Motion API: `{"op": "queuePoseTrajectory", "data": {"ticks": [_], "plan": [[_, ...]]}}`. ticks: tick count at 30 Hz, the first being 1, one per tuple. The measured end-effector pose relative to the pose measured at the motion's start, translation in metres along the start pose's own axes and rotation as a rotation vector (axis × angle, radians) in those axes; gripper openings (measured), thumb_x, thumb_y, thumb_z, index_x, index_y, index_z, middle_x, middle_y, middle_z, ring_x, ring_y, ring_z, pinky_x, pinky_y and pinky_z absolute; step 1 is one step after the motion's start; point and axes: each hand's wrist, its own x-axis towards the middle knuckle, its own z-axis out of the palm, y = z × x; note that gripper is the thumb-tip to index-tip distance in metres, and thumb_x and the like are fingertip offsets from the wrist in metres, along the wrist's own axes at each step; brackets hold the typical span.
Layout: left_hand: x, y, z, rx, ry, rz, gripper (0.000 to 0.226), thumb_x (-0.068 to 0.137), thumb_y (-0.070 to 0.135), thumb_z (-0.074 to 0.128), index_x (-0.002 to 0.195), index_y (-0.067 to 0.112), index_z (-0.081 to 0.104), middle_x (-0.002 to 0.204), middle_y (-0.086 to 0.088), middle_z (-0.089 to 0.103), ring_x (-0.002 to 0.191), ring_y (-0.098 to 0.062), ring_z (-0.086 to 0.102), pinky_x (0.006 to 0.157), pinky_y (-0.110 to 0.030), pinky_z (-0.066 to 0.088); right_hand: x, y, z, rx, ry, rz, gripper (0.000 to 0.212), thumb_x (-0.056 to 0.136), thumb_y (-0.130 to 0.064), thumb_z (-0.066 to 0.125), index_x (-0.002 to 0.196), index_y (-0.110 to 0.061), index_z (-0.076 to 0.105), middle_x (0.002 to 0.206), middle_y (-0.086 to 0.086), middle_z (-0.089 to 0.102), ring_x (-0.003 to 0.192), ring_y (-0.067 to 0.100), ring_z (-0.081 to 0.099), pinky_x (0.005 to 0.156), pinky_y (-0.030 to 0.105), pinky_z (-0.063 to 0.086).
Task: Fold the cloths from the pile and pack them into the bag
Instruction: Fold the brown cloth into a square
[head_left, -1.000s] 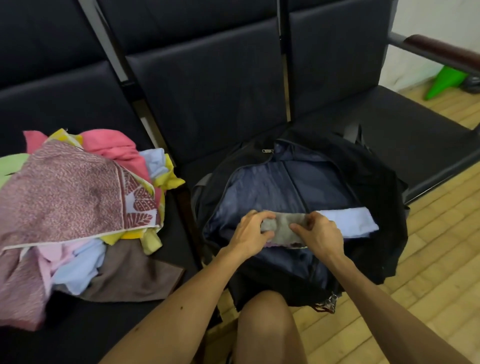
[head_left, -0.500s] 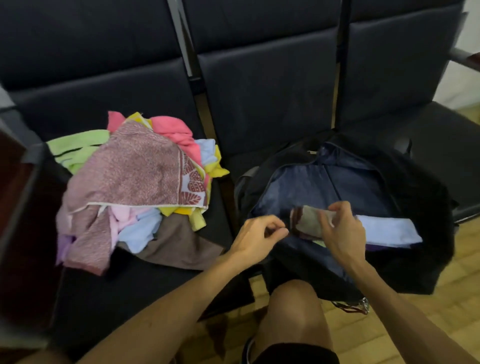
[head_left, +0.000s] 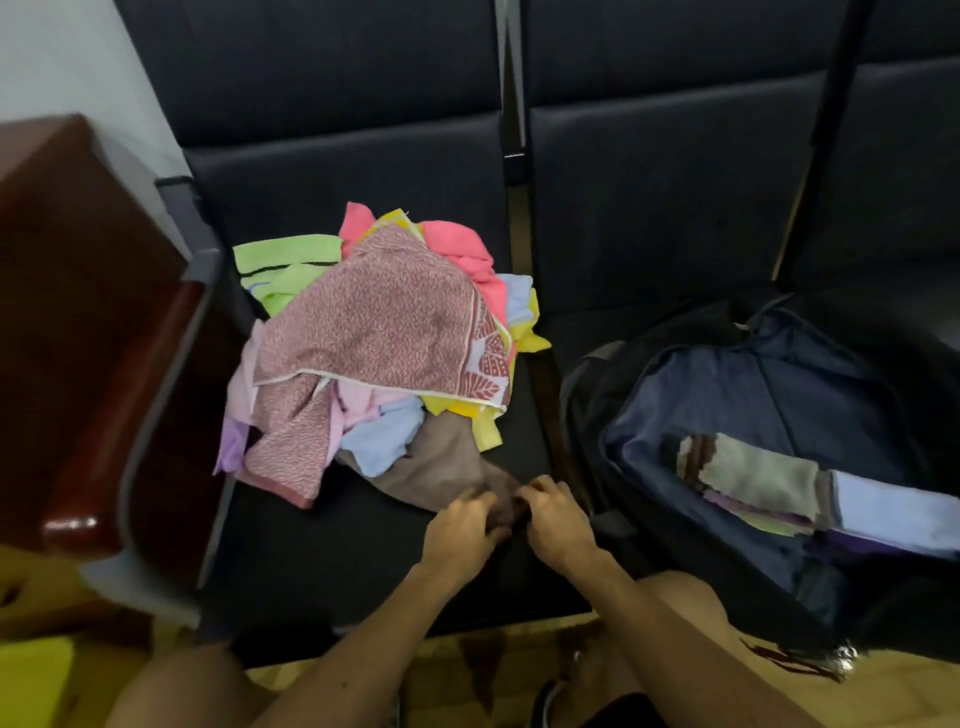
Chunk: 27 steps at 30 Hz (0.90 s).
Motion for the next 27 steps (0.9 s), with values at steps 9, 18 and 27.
{"op": "queuePoseTrajectory", "data": {"ticks": [9,18,27], "plan": [[0.000,-0.006,0.015,0.009,0.030,0.032,0.024,0.099,0.029,0.052,0.114,0.026,0.070,0.124,0.000,0.060,0.109,-0.022,0.059,0.088,-0.037,0.050,-0.002,-0.004,0.011,-0.109,0.050,-0.015,0.028,0.097,-0.016,0.049,0.123,-0.017,0.058,0.127,0.004,0.055,0.118,0.027,0.050,0.104,0.035,0.039],[-0.022,-0.002,-0.041,-0.088,0.058,0.115,0.015,0.094,0.025,0.064,0.102,0.018,0.075,0.112,-0.004,0.065,0.105,-0.022,0.060,0.092,-0.038,0.048,-0.023,-0.035,-0.012,0.041,0.065,-0.034,0.043,0.090,-0.036,0.063,0.127,-0.017,0.054,0.124,0.007,0.055,0.117,0.028,0.050,0.097,0.036,0.040],[-0.068,0.009,-0.138,-0.326,0.284,0.179,0.011,0.091,0.019,0.067,0.080,0.019,0.067,0.076,0.001,0.065,0.078,-0.020,0.065,0.076,-0.036,0.051,-0.049,-0.089,-0.095,0.264,0.428,-0.217,0.022,0.098,-0.018,0.056,0.111,-0.019,0.072,0.107,0.000,0.066,0.100,0.018,0.061,0.086,0.030,0.045]]}}
